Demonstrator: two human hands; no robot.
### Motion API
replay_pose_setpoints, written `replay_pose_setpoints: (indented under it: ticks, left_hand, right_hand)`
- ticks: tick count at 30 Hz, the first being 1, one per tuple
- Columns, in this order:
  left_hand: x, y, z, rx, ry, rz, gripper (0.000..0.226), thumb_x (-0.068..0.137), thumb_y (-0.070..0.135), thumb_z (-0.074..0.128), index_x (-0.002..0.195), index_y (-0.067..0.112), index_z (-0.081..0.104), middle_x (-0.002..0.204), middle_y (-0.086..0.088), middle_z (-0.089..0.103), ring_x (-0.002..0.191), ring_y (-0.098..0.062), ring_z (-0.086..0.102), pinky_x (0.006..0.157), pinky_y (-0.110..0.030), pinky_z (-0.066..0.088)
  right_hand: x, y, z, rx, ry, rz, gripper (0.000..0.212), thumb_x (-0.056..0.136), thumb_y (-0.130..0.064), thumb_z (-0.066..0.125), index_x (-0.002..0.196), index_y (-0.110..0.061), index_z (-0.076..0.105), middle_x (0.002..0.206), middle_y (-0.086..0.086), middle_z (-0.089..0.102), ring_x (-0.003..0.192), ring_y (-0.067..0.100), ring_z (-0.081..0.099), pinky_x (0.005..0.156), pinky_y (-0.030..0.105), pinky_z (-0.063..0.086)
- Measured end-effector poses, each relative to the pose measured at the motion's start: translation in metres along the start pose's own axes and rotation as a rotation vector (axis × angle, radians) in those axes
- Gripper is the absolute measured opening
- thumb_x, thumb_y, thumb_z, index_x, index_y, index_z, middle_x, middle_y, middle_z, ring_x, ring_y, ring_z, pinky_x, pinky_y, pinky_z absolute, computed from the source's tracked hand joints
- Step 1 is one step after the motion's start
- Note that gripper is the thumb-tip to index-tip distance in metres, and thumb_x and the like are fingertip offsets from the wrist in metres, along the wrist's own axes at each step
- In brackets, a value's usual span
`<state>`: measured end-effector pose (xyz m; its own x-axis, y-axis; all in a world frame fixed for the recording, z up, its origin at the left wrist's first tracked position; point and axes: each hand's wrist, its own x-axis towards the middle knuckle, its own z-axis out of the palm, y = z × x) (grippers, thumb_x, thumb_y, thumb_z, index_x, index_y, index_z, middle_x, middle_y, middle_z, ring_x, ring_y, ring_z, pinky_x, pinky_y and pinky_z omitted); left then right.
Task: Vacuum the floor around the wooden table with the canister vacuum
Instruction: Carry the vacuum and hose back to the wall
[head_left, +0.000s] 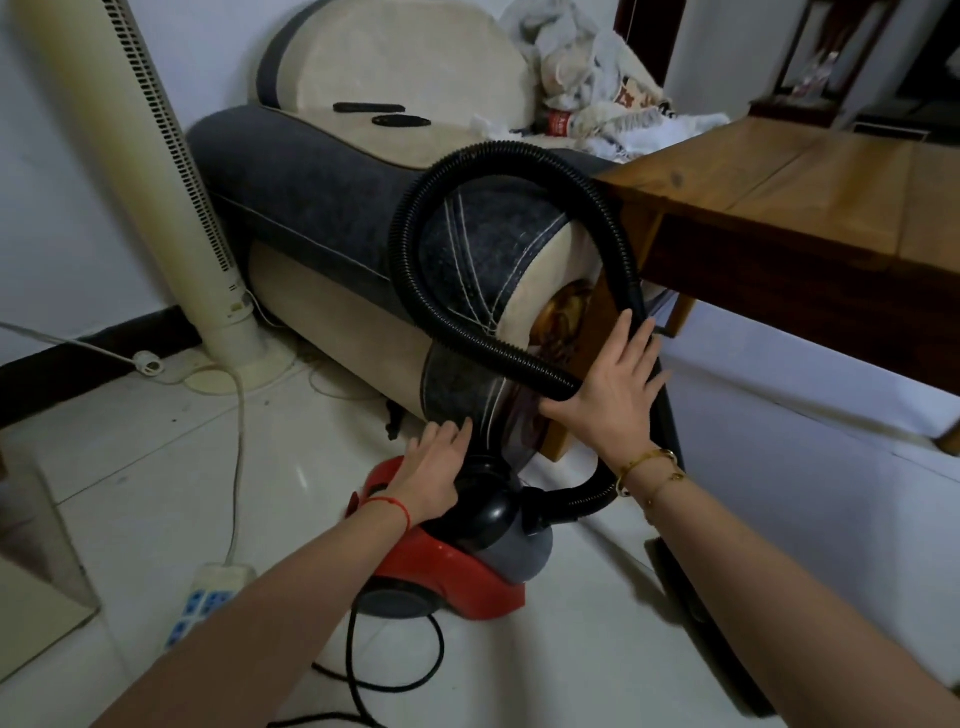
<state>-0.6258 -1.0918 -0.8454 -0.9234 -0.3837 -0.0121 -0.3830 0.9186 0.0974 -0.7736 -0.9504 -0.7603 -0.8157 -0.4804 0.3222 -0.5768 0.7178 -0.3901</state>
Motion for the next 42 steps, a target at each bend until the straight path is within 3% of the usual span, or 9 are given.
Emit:
replay_pose_setpoints:
  ticks: [4,9,14,19,22,27,33,42]
  left_hand:
    - [0.005,-0.001,0.007,-0.028,-0.032,0.001,0.087,0.080,0.000,0.055,0.152,0.009,0.006,0.136,-0.006,0.034,0.121,-0.025,0.034,0.104,-0.034,0.033]
    - [0.017,-0.004,0.006,-0.099,-0.052,0.020,0.079,0.082,-0.002,0.052,0.151,0.012,0.017,0.133,-0.006,0.039,0.122,-0.024,0.038,0.103,-0.032,0.031]
    - [0.025,-0.003,0.011,-0.176,-0.064,-0.019,0.072,0.081,0.002,0.051,0.147,0.020,0.028,0.131,-0.005,0.050,0.120,-0.025,0.043,0.099,-0.038,0.035]
    - [0.023,0.000,0.019,-0.286,-0.048,-0.120,0.059,0.090,0.009,0.050,0.143,0.019,0.025,0.114,-0.010,0.061,0.101,-0.027,0.058,0.089,-0.035,0.043]
    - [0.019,0.005,0.020,-0.177,-0.009,-0.141,0.055,0.093,0.007,0.047,0.142,0.009,0.023,0.108,-0.012,0.061,0.094,-0.026,0.059,0.077,-0.029,0.040]
    - [0.020,0.007,0.013,0.007,-0.076,-0.127,0.039,0.095,0.010,0.046,0.131,0.004,0.032,0.103,-0.012,0.063,0.089,-0.026,0.062,0.065,-0.031,0.038]
    - [0.011,-0.002,0.014,0.026,-0.130,-0.058,0.048,0.095,0.011,0.045,0.138,0.006,0.024,0.101,-0.012,0.064,0.086,-0.027,0.063,0.067,-0.034,0.047]
    - [-0.044,-0.017,-0.024,-0.108,-0.191,-0.097,0.043,0.092,0.012,0.050,0.130,0.009,0.030,0.099,-0.011,0.063,0.085,-0.026,0.063,0.076,-0.038,0.052]
  right_hand:
    - [0.011,0.008,0.001,0.029,0.030,0.071,0.139,0.058,-0.051,0.083,0.150,-0.004,-0.008,0.157,0.024,-0.003,0.145,0.042,-0.001,0.115,0.064,0.007]
    - [0.019,0.015,0.006,0.083,0.108,0.102,0.130,0.055,-0.050,0.084,0.148,0.001,0.008,0.148,0.021,0.024,0.137,0.039,0.024,0.113,0.057,0.024]
    - [0.028,0.022,0.004,0.129,0.172,0.111,0.106,0.055,-0.052,0.082,0.135,0.000,0.035,0.128,0.017,0.039,0.117,0.033,0.041,0.098,0.047,0.045]
    - [0.029,0.027,0.005,0.248,0.166,0.121,0.095,0.054,-0.060,0.071,0.127,-0.009,0.038,0.114,0.009,0.052,0.104,0.027,0.053,0.086,0.048,0.051]
    - [0.028,0.027,0.007,0.305,0.150,0.163,0.087,0.055,-0.058,0.069,0.122,-0.012,0.038,0.113,0.007,0.050,0.105,0.028,0.052,0.088,0.051,0.050]
    - [0.022,0.022,0.010,0.322,0.145,0.223,0.070,0.062,-0.051,0.070,0.112,-0.011,0.041,0.108,0.008,0.050,0.103,0.030,0.051,0.086,0.052,0.049]
    - [0.004,0.010,0.008,0.341,0.181,0.194,0.058,0.068,-0.048,0.071,0.104,-0.015,0.040,0.102,0.005,0.052,0.097,0.028,0.053,0.082,0.053,0.049]
    - [-0.009,-0.021,-0.029,0.514,0.138,0.272,0.059,0.064,-0.039,0.074,0.105,-0.013,0.040,0.101,0.003,0.048,0.096,0.023,0.052,0.080,0.049,0.052]
